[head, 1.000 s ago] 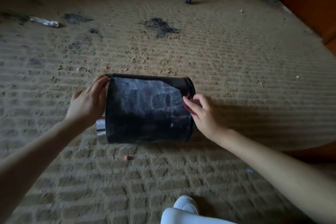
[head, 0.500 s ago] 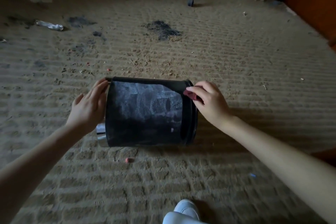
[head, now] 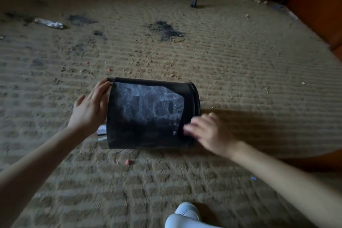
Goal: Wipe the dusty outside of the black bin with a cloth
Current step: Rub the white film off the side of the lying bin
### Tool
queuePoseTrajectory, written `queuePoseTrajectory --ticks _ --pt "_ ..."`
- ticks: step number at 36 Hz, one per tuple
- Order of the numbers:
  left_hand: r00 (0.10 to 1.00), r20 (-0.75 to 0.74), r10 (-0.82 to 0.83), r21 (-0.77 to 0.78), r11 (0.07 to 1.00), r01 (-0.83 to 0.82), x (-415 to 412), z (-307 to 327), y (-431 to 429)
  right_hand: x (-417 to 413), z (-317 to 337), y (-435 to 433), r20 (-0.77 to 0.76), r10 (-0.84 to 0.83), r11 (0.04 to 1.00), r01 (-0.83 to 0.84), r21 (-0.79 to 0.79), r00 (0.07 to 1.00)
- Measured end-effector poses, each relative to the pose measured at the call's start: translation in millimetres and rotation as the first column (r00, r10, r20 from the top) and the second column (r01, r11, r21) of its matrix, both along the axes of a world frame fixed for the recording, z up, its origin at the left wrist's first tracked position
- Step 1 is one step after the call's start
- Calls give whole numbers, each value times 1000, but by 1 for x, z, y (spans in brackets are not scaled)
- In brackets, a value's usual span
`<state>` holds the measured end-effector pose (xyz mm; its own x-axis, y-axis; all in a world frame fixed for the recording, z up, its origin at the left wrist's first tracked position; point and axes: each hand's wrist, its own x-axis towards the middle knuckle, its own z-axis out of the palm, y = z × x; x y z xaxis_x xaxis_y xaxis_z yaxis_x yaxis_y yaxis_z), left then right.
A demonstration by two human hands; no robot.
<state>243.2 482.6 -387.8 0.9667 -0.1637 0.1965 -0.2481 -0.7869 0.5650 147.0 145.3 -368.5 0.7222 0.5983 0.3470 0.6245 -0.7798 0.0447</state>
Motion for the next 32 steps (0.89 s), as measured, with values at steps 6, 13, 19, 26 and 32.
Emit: queuePoseTrajectory --ticks 6,13,19,26,32 --pt "1000 6 -14 6 1000 14 -4 -4 4 46 33 6 37 -299 929 283 239 953" --pt "1000 0 -31 0 1000 31 -6 -7 4 6 -12 28 -86 -317 899 328 291 945" --pt "1000 -16 -25 1 1000 25 -2 -5 4 -27 -53 53 -48 -25 999 27 39 999" --pt "1000 -10 -19 -16 1000 19 -3 -8 3 -17 -31 37 80 -48 994 40 103 996" --pt "1000 -11 -23 -17 1000 22 -5 -7 4 27 11 3 126 -450 865 396 307 884"
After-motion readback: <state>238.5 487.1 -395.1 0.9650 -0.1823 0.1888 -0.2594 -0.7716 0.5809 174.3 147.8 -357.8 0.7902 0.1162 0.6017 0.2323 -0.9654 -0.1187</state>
